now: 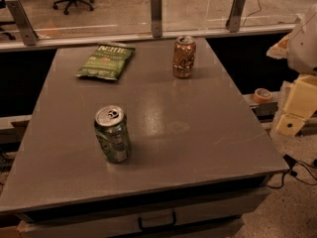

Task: Pick orange can

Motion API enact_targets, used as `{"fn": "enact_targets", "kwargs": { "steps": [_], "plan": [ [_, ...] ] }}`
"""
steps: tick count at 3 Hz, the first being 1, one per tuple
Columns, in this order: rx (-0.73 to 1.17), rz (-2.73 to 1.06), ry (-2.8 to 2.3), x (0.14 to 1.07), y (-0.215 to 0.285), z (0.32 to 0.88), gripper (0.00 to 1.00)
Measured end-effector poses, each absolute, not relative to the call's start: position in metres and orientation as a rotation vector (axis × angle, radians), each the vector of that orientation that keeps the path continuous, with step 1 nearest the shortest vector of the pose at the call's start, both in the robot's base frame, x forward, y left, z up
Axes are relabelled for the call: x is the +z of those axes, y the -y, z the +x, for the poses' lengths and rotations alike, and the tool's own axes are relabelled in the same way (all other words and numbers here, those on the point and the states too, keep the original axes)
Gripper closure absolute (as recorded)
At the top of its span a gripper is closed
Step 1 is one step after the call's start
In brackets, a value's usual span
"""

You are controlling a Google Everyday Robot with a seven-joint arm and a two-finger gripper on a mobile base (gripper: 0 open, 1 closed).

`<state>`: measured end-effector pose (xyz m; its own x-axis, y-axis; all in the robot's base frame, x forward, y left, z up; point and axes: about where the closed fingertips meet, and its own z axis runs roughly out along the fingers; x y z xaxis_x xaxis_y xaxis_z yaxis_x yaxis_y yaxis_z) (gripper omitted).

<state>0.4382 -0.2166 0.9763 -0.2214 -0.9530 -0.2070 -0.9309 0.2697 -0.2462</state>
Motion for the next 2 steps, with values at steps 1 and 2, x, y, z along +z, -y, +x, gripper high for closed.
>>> {"fn": "enact_targets", "kwargs": {
  "steps": [1, 2],
  "plan": [
    [-0.099, -1.72, -2.228, 0.977, 0.217, 0.439, 0.0],
    [-0.025, -1.687, -2.196, 0.962, 0.219, 0.47, 0.0]
  ]
}}
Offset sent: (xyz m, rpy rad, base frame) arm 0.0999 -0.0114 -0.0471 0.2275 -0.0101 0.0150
